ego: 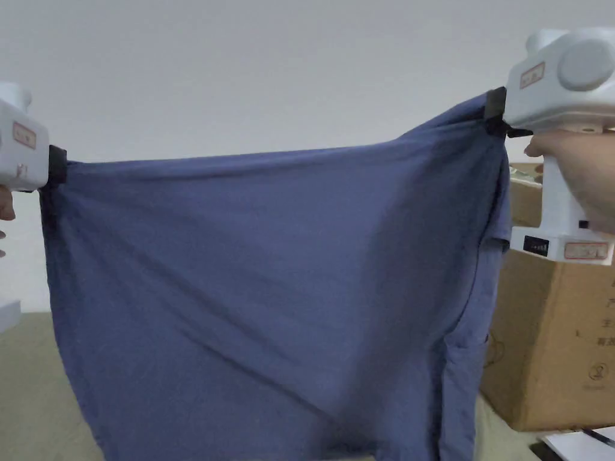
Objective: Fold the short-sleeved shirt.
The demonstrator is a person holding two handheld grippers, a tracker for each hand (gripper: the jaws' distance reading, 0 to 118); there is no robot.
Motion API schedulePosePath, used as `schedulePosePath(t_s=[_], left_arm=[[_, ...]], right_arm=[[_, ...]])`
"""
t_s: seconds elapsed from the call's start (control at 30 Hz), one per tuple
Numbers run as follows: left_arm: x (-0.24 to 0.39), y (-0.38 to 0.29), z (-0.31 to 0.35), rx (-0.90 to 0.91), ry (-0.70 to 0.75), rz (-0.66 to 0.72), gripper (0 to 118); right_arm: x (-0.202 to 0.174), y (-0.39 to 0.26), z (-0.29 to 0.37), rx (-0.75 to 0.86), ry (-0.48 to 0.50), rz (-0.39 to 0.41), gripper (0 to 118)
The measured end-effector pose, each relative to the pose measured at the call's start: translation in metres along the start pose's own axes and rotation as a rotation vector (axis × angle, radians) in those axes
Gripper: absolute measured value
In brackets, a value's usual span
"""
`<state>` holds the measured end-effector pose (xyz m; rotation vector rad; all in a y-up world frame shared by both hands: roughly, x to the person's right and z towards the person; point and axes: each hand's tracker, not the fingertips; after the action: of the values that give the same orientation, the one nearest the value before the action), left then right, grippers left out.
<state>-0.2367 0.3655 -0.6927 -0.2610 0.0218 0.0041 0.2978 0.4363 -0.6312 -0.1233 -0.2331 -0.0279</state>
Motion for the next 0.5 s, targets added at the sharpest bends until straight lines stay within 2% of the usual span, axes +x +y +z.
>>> schedulePosePath(t_s=[0.13, 0.23, 0.37, 0.43, 0.5], left_arm=[[0.01, -0.011, -0.016, 0.061, 0.018, -0.031, 0], [0.019, -0.043, -0.034, -0.012, 0.017, -0.027, 0], [0.033, -0.122, -0.07, -0.197, -0.022, -0.052, 0], [0.037, -0.177, -0.082, -0.317, -0.112, -0.068, 0], [0.043, -0.239, -0.082, -0.423, -0.136, -0.079, 0]], right_arm=[[-0.017, -0.017, -0.005, 0.073, -0.048, 0.03, 3], [-0.015, -0.048, -0.036, 0.029, -0.045, 0.008, 3], [-0.014, -0.151, -0.069, -0.199, -0.065, -0.014, 3], [-0.016, -0.22, -0.081, -0.378, -0.084, 0.059, 3], [-0.017, -0.299, -0.073, -0.54, -0.042, 0.075, 3]])
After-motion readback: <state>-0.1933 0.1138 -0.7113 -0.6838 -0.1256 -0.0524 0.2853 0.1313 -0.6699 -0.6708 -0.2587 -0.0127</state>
